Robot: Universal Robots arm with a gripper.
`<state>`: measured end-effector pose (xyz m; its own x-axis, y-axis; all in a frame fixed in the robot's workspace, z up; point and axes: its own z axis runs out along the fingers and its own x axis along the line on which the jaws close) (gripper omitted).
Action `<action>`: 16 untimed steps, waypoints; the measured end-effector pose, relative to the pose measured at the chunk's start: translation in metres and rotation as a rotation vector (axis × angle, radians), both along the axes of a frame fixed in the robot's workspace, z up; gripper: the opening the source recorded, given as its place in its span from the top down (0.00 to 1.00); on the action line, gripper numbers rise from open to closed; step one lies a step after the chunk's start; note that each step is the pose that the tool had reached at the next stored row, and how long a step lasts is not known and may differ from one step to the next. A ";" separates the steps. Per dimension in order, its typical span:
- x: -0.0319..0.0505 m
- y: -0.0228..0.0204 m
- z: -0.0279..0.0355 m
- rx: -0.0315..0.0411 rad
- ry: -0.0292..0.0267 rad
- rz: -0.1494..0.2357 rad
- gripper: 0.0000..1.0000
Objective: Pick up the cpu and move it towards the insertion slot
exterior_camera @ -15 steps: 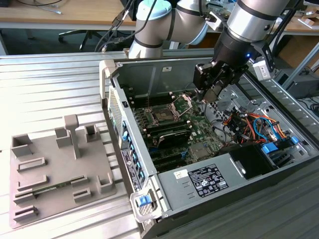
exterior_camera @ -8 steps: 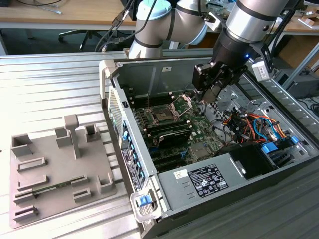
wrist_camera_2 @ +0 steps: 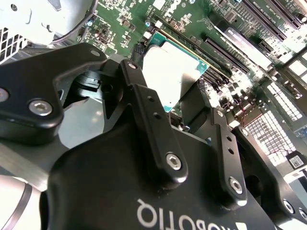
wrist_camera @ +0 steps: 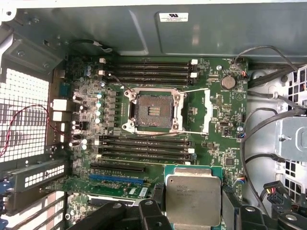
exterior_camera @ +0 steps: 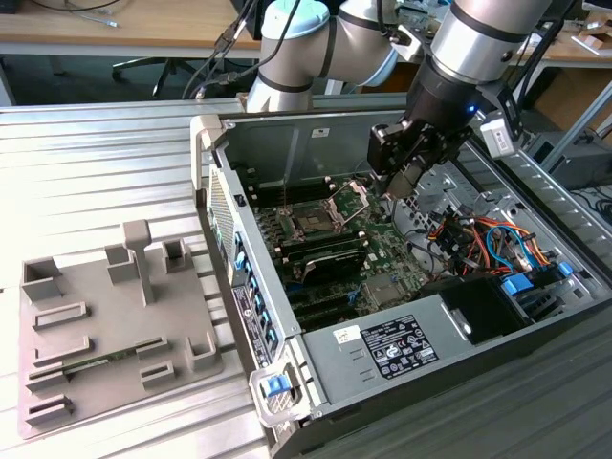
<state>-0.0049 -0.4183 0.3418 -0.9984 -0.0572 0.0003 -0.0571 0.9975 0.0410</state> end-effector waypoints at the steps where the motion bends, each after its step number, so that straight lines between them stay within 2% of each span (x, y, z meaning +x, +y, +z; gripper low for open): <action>1: -0.0003 0.0001 -0.0004 0.0001 0.0000 0.000 0.45; 16: -0.0031 0.0010 -0.0038 0.0001 -0.0001 0.000 0.45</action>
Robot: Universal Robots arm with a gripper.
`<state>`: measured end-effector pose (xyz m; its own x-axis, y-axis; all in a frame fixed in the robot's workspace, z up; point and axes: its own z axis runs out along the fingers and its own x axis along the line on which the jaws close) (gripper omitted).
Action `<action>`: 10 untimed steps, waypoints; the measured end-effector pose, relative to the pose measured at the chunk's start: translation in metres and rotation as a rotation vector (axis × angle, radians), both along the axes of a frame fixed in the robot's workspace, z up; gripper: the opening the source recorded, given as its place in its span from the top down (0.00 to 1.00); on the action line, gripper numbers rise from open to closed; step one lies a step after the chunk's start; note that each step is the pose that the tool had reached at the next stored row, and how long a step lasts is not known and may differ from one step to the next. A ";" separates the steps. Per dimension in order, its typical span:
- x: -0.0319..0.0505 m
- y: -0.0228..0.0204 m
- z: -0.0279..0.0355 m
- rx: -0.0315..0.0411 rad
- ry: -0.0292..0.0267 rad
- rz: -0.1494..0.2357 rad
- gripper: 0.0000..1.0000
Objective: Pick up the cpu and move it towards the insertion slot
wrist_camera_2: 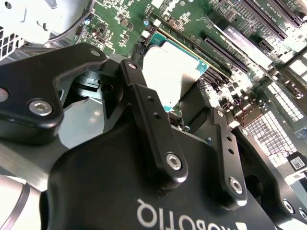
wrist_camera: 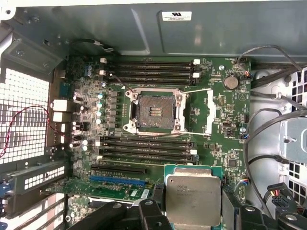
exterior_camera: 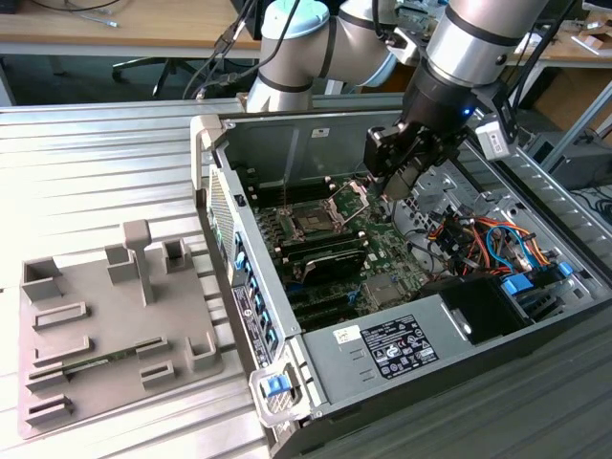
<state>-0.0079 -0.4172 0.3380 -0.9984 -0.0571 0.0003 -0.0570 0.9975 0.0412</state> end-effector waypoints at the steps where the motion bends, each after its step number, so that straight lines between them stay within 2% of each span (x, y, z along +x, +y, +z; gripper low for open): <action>1: -0.0002 0.0001 -0.0001 -0.0001 0.0001 0.000 0.45; 10: -0.0026 0.0011 -0.0022 -0.0001 0.0001 0.000 0.45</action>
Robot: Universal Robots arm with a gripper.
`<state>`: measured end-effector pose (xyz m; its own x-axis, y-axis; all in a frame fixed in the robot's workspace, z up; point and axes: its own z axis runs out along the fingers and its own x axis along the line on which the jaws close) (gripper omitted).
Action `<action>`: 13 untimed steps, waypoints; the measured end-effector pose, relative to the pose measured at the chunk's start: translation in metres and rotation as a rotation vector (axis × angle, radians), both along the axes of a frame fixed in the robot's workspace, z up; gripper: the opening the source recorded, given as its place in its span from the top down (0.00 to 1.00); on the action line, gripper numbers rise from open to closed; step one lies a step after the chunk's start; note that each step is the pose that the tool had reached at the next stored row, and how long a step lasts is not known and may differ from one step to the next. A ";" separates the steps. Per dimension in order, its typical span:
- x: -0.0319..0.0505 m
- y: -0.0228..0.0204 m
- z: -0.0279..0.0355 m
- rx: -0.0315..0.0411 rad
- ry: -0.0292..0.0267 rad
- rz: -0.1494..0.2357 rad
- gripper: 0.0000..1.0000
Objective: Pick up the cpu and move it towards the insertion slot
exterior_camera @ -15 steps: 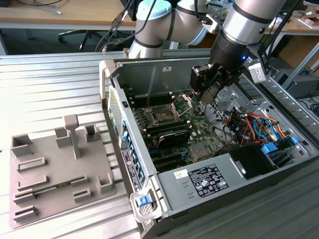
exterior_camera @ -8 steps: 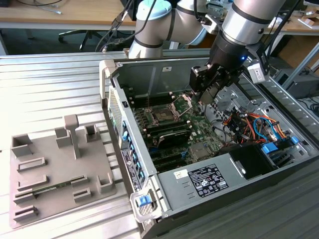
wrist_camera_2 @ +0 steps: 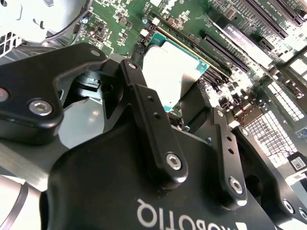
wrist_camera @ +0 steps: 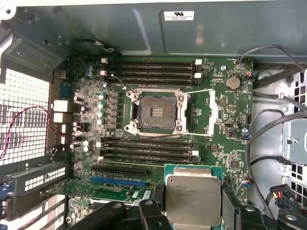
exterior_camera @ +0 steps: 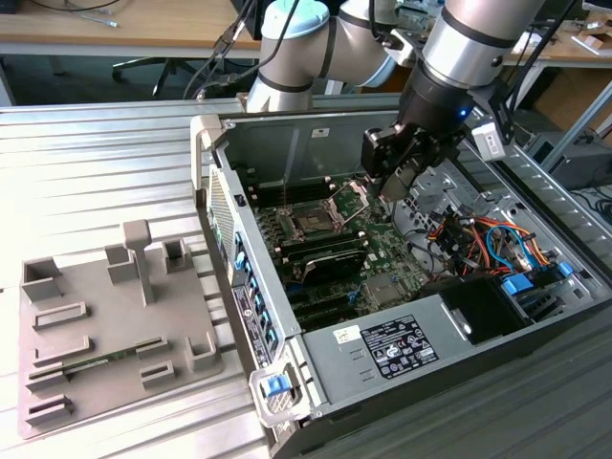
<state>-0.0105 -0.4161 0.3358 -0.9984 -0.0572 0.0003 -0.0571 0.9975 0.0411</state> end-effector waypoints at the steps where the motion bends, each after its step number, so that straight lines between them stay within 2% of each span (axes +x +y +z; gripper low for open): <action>1: -0.0002 0.0001 -0.0002 0.0000 0.0000 0.000 0.45; 3: -0.0020 0.0011 -0.0021 0.0000 0.0000 0.000 0.45; 5: -0.0050 0.0054 -0.0062 0.0000 0.0000 0.000 0.45; 6: -0.0053 0.0061 -0.0067 0.0000 0.0000 0.000 0.45; 13: -0.0060 0.0078 -0.0078 0.0000 0.0000 0.000 0.45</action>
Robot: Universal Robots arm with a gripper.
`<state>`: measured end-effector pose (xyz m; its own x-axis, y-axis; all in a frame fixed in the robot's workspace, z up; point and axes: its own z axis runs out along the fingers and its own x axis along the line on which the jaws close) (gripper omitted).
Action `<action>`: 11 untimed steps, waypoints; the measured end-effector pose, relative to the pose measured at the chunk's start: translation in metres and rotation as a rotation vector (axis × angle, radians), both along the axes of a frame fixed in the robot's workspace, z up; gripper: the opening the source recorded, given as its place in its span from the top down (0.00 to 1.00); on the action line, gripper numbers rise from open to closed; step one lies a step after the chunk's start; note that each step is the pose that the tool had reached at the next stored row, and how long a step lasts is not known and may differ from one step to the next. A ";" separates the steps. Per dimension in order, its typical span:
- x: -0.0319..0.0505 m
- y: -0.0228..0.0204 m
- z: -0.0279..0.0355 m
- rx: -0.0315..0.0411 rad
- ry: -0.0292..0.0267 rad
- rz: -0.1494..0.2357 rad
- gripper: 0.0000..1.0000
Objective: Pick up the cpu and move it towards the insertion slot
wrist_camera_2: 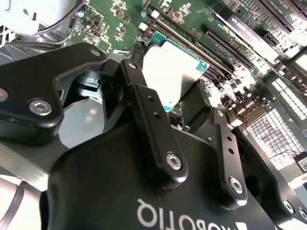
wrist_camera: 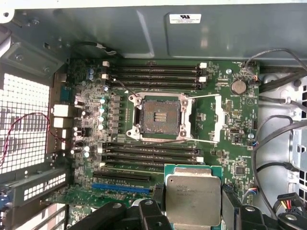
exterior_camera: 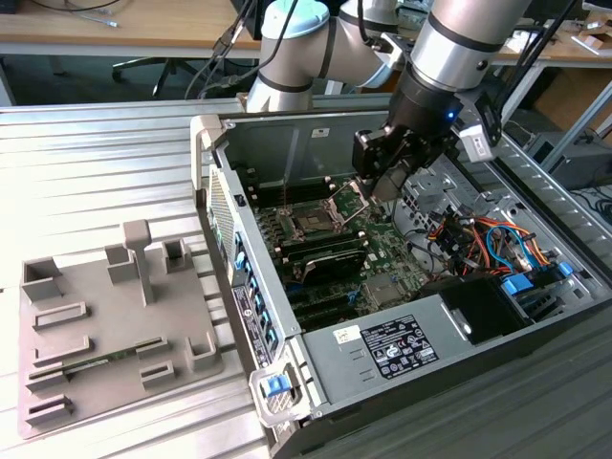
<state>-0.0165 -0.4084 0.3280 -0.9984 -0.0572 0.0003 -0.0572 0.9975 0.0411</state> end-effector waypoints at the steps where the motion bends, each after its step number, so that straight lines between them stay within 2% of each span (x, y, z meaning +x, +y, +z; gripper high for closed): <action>1: -0.0001 0.0002 -0.0001 -0.0001 0.0000 0.000 0.45; 6: -0.0007 0.0016 -0.0012 0.0000 0.0000 0.000 0.45; 11: -0.0014 0.0048 -0.0027 0.0000 0.0000 0.000 0.45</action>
<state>-0.0179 -0.4036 0.3253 -0.9984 -0.0572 0.0003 -0.0571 0.9975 0.0412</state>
